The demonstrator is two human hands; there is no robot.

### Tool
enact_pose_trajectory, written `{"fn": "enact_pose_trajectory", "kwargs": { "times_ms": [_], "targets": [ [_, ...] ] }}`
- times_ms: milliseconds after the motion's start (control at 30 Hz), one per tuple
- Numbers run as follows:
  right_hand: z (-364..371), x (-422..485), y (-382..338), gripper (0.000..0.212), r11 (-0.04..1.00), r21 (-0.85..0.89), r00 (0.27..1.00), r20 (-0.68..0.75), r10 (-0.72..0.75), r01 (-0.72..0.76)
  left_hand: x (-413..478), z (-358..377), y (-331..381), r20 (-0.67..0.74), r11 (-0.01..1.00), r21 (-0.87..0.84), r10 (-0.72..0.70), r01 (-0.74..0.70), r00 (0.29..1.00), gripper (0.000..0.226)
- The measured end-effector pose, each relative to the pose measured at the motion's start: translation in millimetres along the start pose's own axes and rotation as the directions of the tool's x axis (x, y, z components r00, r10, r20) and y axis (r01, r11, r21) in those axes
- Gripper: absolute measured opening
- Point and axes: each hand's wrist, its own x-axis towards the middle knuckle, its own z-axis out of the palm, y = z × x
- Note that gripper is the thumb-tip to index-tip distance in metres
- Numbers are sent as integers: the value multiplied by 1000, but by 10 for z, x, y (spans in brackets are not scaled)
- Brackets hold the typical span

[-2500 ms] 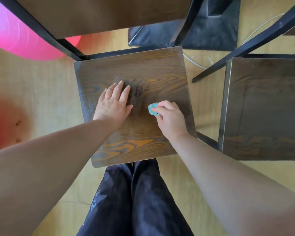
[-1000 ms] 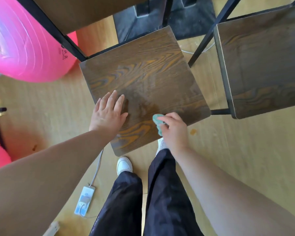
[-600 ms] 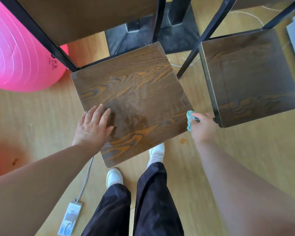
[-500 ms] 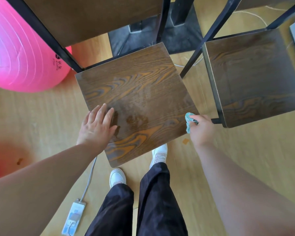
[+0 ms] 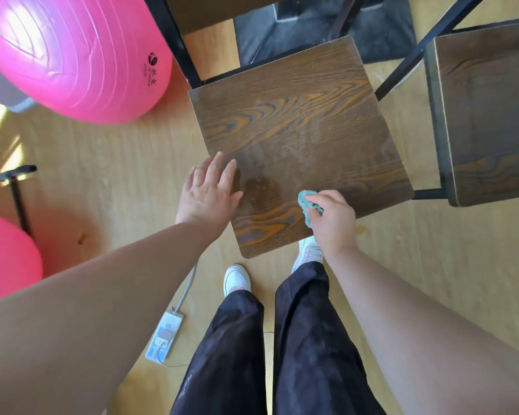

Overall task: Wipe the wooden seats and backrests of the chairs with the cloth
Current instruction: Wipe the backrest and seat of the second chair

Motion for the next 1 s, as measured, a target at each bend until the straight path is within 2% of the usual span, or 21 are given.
{"fn": "enact_pose_trajectory", "kwargs": {
  "times_ms": [300, 433, 567, 733, 867, 1000],
  "targets": [
    [245, -210, -184, 27, 993, -2, 987, 106, -117, 117, -151, 77, 58, -21, 999, -45, -18, 17, 1000, 62],
    [366, -377, -250, 28, 983, -37, 964, 209, -167, 178, -179, 61, 85, -31, 999, -35, -2, 1, 1000, 62],
    [470, -548, -322, 27, 965, -57, 913, 344, -220, 254, -204, 20, 115, -32, 1000, -24, 11, -12, 999, 62],
    [471, -687, -428, 30, 943, -103, 800, 563, -208, 317, -248, -77, 158, -38, 1000, -9, 26, -26, 999, 62],
    [367, -777, -461, 29, 965, -98, 753, 645, -126, 245, -287, -253, 176, -36, 999, 7, 35, -34, 999, 63],
    [-7, -736, -527, 26, 994, -85, 794, 608, 0, 64, -354, -591, 163, -67, 998, 31, 60, -58, 996, 63]
  ]
}}
